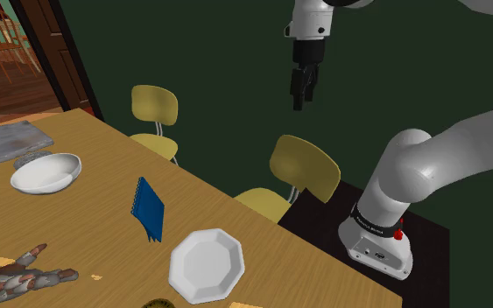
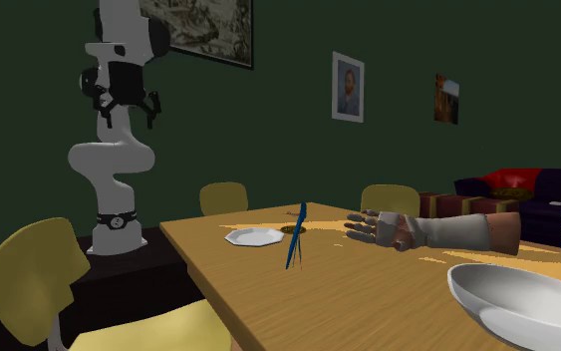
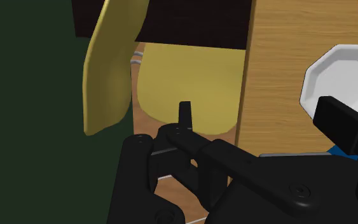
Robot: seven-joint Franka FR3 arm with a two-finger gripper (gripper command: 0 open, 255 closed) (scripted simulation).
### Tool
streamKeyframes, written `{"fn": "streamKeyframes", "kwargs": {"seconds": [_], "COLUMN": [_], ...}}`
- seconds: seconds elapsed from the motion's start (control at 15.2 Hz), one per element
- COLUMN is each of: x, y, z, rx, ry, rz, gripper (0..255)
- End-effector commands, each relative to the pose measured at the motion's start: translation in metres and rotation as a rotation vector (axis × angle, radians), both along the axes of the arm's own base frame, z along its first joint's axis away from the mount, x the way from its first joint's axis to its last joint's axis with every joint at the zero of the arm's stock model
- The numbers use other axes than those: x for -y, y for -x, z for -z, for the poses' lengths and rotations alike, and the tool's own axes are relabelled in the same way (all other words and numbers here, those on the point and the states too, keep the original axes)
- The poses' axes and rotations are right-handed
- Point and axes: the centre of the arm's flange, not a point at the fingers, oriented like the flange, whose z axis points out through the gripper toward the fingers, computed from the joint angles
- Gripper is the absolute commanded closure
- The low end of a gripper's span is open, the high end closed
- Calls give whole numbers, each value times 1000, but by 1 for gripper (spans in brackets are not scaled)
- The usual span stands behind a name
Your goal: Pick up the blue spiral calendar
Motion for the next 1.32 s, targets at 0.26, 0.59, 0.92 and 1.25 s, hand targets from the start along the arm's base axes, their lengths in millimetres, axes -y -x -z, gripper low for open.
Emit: {"fn": "streamKeyframes", "kwargs": {"seconds": [0.26, 0.59, 0.92, 1.25], "x": [-51, -113, -173, -230], "y": [-8, -23, -45, -73], "z": [17, 39, 63, 88], "rx": [11, 25, 39, 53], "ry": [25, 55, 86, 116], "rz": [78, 176, 273, 371], "gripper": [0, 0, 0, 0]}}
